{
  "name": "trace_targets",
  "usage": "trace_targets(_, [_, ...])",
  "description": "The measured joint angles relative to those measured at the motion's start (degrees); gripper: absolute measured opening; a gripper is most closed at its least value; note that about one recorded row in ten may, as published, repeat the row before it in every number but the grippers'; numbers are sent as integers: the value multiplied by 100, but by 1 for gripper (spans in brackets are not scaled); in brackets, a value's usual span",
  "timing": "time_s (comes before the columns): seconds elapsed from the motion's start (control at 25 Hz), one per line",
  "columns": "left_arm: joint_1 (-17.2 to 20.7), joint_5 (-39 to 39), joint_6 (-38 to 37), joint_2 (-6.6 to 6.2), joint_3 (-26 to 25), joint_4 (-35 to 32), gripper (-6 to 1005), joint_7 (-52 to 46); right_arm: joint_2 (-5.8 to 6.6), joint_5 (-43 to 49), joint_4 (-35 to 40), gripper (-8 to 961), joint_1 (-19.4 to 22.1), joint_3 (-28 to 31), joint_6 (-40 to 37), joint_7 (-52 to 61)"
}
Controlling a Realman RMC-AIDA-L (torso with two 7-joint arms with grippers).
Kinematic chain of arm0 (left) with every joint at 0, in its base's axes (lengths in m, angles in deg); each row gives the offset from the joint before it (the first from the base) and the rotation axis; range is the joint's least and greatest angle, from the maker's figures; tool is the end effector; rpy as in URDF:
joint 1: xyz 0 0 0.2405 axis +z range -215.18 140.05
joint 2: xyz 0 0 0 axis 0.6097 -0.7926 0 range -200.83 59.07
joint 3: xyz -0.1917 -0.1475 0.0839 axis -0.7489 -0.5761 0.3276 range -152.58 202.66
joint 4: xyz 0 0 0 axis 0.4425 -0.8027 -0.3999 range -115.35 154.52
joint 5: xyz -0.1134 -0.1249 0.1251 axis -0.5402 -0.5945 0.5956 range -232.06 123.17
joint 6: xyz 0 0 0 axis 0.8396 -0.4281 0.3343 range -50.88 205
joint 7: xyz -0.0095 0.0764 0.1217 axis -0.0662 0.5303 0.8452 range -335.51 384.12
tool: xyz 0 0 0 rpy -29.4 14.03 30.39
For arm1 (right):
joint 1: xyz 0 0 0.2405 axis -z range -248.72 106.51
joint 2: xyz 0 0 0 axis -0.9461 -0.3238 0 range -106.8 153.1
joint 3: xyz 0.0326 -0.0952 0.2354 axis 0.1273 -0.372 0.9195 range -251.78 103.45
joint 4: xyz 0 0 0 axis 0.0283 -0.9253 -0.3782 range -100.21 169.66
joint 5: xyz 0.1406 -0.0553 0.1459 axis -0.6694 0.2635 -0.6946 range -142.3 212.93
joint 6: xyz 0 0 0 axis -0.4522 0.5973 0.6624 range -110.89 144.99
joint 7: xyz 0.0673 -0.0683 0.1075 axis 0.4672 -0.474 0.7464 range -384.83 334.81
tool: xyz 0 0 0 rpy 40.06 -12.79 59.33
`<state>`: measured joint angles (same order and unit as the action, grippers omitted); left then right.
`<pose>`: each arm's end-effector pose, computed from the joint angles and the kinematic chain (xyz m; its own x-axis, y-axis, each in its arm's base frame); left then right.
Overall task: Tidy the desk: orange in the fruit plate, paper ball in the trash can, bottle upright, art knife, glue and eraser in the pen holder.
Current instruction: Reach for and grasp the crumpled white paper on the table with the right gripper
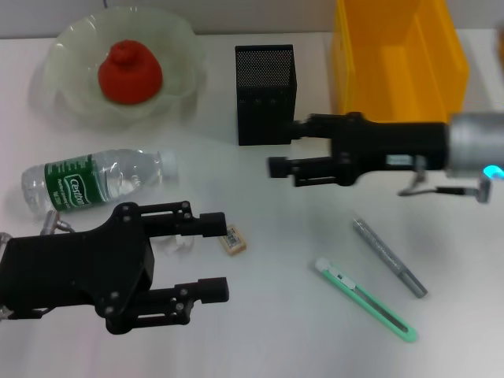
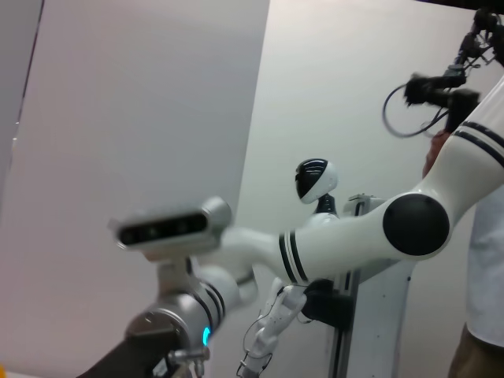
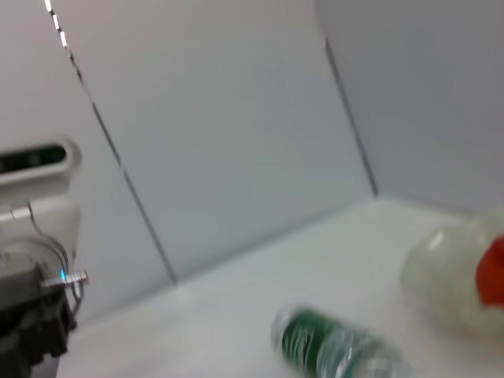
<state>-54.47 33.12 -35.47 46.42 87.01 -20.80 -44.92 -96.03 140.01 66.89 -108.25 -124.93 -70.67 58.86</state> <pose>-0.2399 0.2346 0.0102 0.6566 0.1708 0.7347 0.1336 -0.9850 0.1095 0.2051 0.3474 -0.0306 0.7617 -0.3614 -0.5378 -0.4123 -0.9106 0.0280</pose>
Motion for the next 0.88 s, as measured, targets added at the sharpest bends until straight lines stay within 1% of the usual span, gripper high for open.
trace_targets(0.08, [33,4,14,-12,-4,4,638,4,10,59,565,821,-116,-789,292,840])
trace_targets(0.12, [43,6,18,-23,-7,5,638,6,16,128,826,821,-155,-1061,382,1186])
trace_targets(0.24, [62,6,49,-60,-18,9,638,7,24,648,1535,820,-363,-1589,444,2208])
trace_targets(0.32, [66,6,69,-76,-24,14,638,8,22,958,1701,820,-606,-1778,398,2773])
trace_targets(0.4, [88,6,74,-95,-43,19,638,10,18,1161,1672,821,-906,-1956,358,3235])
trace_targets(0.52, [100,7,79,-104,-74,27,638,13,2,1266,1510,822,-1290,-2321,344,3642])
trace_targets(0.56, [100,6,80,-107,-90,35,638,30,-4,1272,1377,822,-1528,-2535,416,3852])
trace_targets(0.6, [100,6,80,-107,-90,35,638,30,-4,1272,1377,822,-1528,-2535,416,3852])
trace_targets(0.72, [106,6,78,-111,-89,37,638,86,-15,1280,1090,822,-1913,-2800,637,4119])
trace_targets(0.76, [107,6,79,-107,-89,42,638,144,-25,1310,857,822,-2110,-2928,873,4179])
trace_targets(0.8, [107,6,79,-101,-89,49,638,181,-25,1310,857,822,-2110,-2928,873,4179])
trace_targets(0.88, [110,6,80,-95,-90,57,638,241,-46,1325,619,821,-2260,-3008,1096,4178])
